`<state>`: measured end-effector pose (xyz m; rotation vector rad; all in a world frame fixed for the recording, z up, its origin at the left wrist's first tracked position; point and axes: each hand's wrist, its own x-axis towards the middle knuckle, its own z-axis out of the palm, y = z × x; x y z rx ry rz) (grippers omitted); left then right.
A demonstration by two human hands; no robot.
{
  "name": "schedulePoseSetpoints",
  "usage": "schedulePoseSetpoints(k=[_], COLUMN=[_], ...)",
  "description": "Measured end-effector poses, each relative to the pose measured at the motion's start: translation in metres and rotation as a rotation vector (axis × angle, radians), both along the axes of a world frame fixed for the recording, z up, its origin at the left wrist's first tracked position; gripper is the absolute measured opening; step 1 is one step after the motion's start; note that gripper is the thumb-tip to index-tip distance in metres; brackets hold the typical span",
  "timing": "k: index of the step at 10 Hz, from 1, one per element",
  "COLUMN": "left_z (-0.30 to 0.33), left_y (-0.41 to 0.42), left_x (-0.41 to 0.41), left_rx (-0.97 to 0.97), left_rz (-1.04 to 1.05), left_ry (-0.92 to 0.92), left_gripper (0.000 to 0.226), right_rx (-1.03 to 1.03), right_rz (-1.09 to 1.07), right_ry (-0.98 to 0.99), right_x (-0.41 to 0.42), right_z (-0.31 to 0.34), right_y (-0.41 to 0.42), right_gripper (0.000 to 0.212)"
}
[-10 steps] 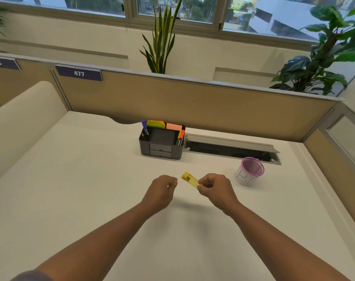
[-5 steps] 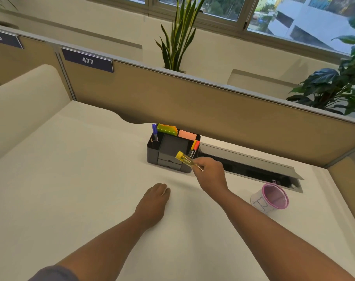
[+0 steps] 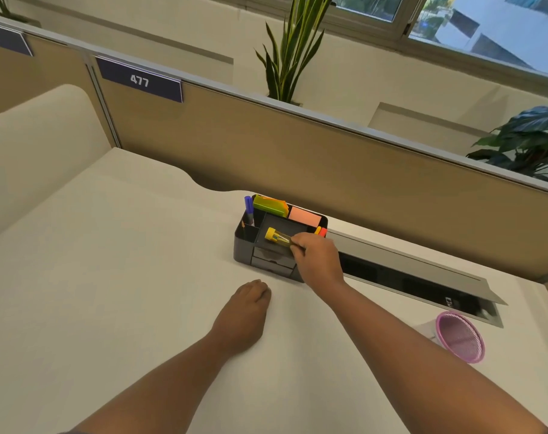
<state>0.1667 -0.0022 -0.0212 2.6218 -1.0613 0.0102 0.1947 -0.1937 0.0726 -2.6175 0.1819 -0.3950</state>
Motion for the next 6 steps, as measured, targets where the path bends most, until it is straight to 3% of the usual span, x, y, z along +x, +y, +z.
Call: schedulePoseSetpoints(k=[2, 4, 6], left_z=[0.002, 0.003, -0.006], left_y=[0.0, 0.0, -0.003], left_x=[-0.001, -0.001, 0.0], left_rx=[-0.019, -0.032, -0.033], left_rz=[0.007, 0.02, 0.031], left_ry=[-0.059, -0.035, -0.055], left_gripper=[0.046, 0.044, 0.044], right_rx=[0.025, 0.06, 0.091], right_rz=[-0.013, -0.042, -0.089], right_ry=[-0.04, -0.032, -0.032], right_x=[0.002, -0.002, -0.007], right_z=[-0.006, -0.008, -0.007], right_y=[0.0, 0.001, -0.003], right_gripper=[0.012, 0.032, 0.038])
